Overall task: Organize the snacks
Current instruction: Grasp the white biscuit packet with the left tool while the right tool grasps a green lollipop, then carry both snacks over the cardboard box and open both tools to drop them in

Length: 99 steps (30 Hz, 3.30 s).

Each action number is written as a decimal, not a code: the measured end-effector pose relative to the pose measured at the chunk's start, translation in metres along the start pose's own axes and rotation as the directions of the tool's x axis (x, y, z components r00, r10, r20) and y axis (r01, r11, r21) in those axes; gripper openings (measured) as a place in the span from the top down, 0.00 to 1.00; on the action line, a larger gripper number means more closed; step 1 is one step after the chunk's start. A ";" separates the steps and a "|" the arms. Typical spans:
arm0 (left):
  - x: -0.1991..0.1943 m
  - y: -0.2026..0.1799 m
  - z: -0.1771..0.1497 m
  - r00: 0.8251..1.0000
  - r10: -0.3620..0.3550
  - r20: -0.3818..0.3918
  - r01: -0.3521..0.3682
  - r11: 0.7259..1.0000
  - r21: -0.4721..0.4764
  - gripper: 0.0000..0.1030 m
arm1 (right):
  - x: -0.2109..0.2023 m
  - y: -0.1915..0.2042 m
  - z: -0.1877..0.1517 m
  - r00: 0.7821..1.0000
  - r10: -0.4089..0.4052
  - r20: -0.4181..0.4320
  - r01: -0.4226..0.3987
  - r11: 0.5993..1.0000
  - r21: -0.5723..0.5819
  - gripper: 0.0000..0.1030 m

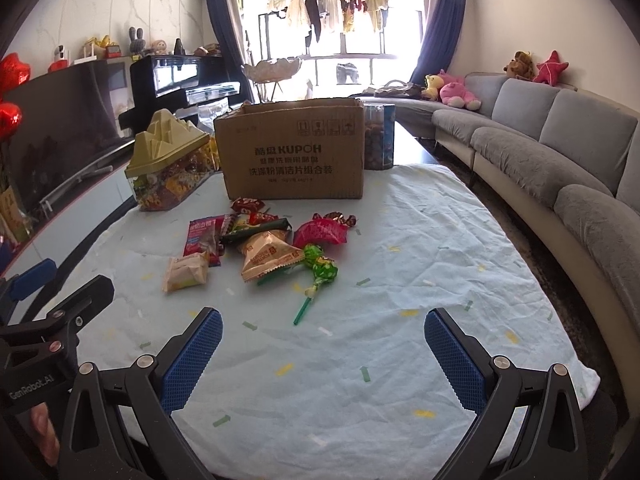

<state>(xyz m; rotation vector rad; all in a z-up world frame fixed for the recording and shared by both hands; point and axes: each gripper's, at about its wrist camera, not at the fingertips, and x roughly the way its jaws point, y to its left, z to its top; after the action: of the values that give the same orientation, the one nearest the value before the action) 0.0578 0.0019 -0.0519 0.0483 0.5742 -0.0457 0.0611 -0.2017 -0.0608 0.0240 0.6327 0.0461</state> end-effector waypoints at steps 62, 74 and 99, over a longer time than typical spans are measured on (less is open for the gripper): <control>0.084 -0.018 0.114 0.992 -0.125 -0.020 0.126 0.990 0.058 0.54 | 0.077 -0.004 0.108 0.991 0.134 -0.016 -0.134 0.991 -0.016 0.74; 0.106 -0.015 0.192 0.990 -0.128 0.051 0.123 0.989 0.087 0.54 | 0.089 -0.002 0.195 0.987 0.132 0.095 -0.126 0.990 -0.069 0.74; 0.218 -0.021 0.272 0.982 -0.165 -0.096 0.171 0.984 0.049 0.39 | 0.187 -0.015 0.285 0.995 0.097 0.008 -0.097 0.995 -0.026 0.74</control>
<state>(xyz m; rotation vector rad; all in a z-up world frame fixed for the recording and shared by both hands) 0.3870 -0.0416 0.0573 0.0572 0.6681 -0.2252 0.3813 -0.2101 0.0583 0.0304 0.6216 0.1475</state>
